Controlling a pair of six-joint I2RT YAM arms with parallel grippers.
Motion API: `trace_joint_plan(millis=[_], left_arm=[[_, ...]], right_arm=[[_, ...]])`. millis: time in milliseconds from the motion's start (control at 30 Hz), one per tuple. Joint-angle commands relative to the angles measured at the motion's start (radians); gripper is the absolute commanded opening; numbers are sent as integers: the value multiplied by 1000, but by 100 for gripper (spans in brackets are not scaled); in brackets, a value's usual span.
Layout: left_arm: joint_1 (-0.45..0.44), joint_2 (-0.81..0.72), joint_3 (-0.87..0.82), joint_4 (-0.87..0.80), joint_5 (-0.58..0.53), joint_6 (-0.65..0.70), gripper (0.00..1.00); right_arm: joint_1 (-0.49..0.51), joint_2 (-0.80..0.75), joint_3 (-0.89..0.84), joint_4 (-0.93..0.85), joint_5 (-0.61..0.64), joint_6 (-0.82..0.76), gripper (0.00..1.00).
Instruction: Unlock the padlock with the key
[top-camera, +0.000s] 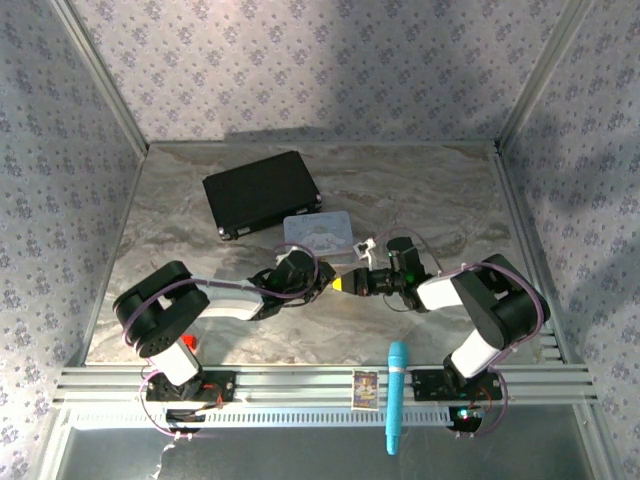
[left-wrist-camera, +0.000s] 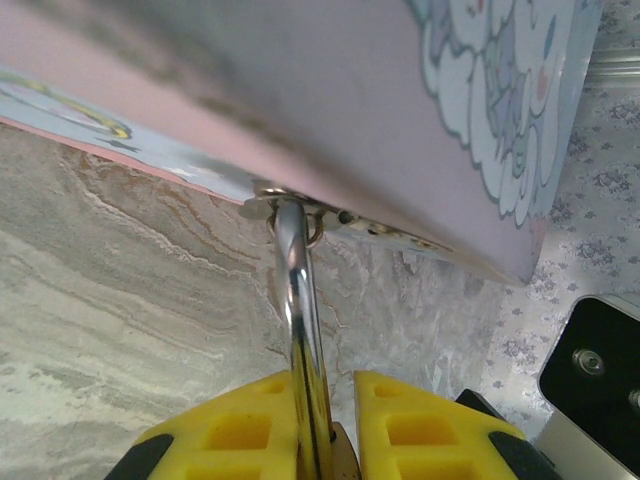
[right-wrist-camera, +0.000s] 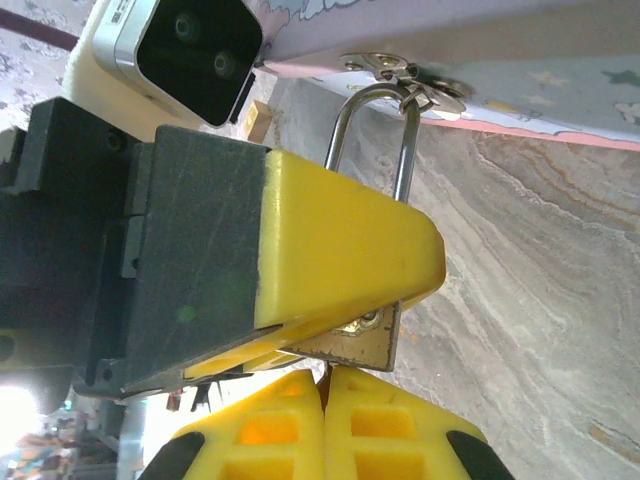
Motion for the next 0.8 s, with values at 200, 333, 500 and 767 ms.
trace_joint_plan(millis=[200, 333, 500, 767], left_arm=[[-27, 4, -30, 42, 175, -64, 0], [-28, 5, -29, 40, 175, -64, 0], [-25, 7, -32, 31, 169, -65, 0], [-26, 39, -36, 7, 152, -60, 0]], right_arm=[[-77, -23, 2, -80, 184, 89, 3], [-76, -36, -9, -105, 206, 86, 6], [-78, -64, -12, -143, 221, 68, 11], [-74, -200, 13, -301, 242, 16, 34]])
